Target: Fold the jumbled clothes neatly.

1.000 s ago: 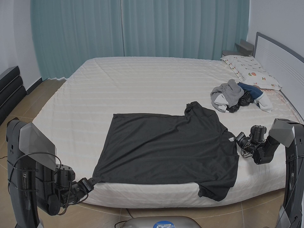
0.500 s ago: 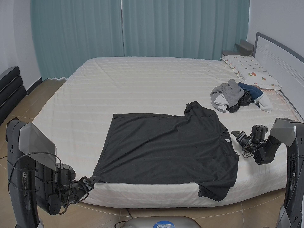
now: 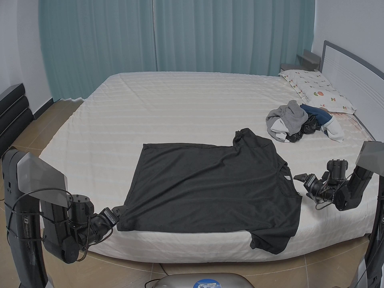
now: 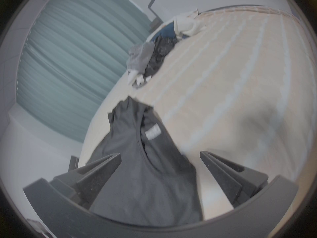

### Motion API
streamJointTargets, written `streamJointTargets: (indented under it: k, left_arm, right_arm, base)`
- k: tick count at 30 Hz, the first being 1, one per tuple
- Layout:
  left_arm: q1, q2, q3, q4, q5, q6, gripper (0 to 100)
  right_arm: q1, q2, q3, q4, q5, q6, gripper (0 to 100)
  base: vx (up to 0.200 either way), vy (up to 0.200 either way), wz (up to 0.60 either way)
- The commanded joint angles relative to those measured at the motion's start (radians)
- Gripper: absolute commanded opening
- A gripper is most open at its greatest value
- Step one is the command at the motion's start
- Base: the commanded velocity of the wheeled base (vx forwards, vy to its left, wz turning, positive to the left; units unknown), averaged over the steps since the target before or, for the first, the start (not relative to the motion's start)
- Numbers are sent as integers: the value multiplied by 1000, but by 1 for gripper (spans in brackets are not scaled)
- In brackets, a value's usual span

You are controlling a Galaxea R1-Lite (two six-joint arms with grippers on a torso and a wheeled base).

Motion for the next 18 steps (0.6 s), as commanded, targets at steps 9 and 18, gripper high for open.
streamJointTargets:
  k: [9, 18]
  left_arm:
    - [74, -26, -239, 178, -107, -42, 100]
    - [97, -3, -187, 185, -116, -50, 100]
  right_arm:
    - [18, -76, 280, 1, 121, -156, 100]
    - [46, -7, 283, -37, 129, -204, 100]
  base:
    - [0, 0, 0]
    - [0, 0, 0]
